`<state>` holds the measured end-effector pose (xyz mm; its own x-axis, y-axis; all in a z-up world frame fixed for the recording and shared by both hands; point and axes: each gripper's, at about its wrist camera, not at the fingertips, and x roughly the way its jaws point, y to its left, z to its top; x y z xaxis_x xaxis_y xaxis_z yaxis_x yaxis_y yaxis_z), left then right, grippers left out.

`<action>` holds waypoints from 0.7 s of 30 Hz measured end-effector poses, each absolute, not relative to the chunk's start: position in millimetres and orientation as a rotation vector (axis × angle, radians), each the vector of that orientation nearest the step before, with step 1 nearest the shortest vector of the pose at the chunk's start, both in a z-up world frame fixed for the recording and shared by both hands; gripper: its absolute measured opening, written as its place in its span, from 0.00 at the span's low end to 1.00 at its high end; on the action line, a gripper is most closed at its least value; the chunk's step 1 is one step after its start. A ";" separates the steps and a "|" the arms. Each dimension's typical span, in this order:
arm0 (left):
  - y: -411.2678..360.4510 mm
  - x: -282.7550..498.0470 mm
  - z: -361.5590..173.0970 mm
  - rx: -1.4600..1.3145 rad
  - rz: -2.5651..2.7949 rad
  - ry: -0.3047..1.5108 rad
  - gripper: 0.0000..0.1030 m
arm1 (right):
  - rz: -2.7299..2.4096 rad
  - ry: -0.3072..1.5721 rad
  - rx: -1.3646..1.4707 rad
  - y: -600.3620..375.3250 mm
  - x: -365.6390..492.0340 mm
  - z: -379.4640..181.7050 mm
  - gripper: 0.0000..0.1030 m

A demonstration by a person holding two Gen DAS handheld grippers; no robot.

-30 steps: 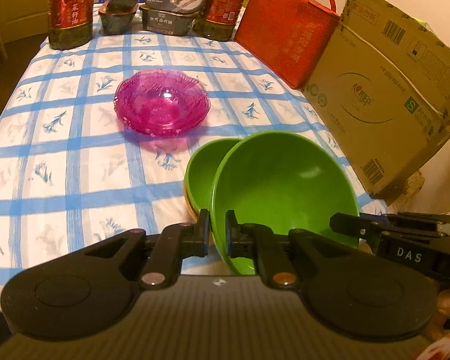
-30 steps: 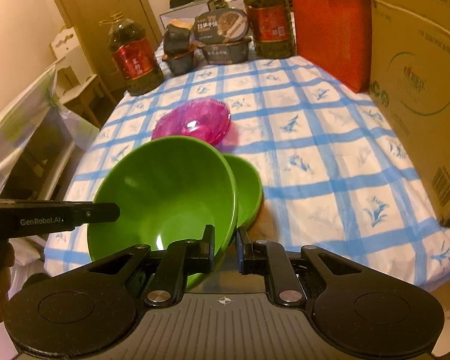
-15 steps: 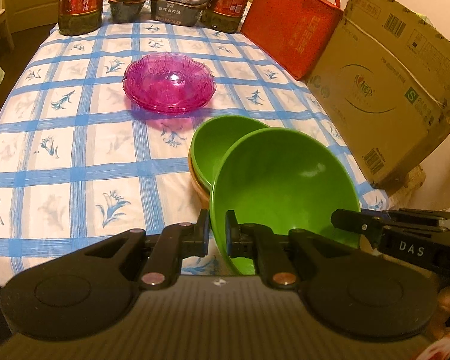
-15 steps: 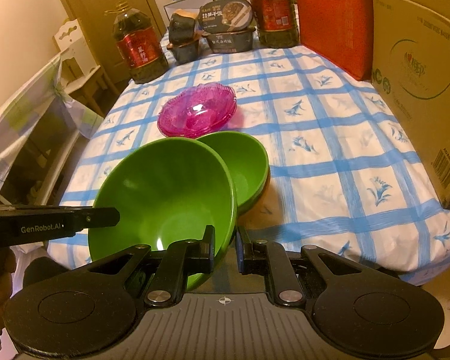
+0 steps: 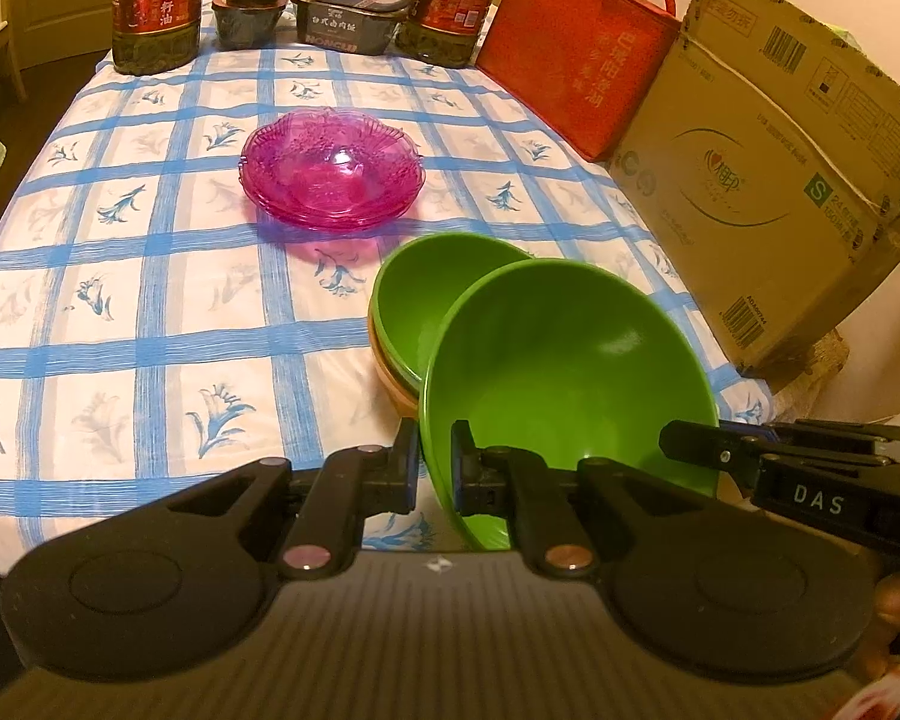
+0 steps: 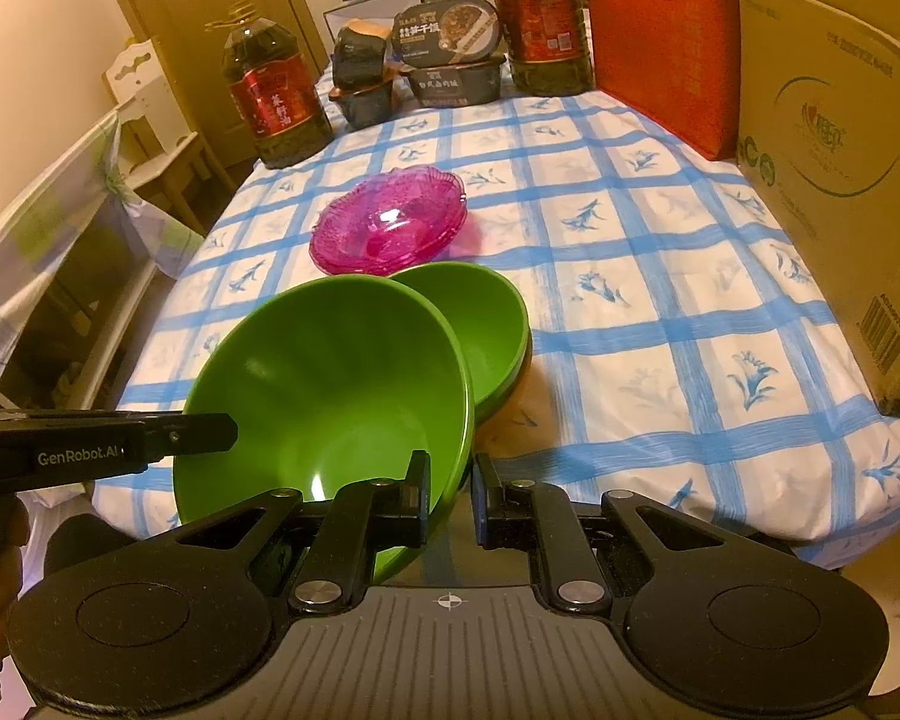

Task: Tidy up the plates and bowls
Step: 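Carry the small green bowl with both grippers to the bowl stack, then lower the small green bowl into the stack and open both grippers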

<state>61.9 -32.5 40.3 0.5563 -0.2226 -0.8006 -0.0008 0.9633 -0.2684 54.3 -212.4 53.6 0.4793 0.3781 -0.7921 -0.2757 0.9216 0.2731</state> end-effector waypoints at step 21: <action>-29.7 114.4 44.3 -0.251 -0.135 0.952 0.08 | 0.380 0.985 0.129 -210.1 103.1 54.4 0.14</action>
<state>114.4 -29.7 44.3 0.5743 -0.2237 -0.7875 0.0033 0.9626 -0.2710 103.1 -210.1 54.4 0.4936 0.3699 -0.7871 -0.2549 0.9268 0.2758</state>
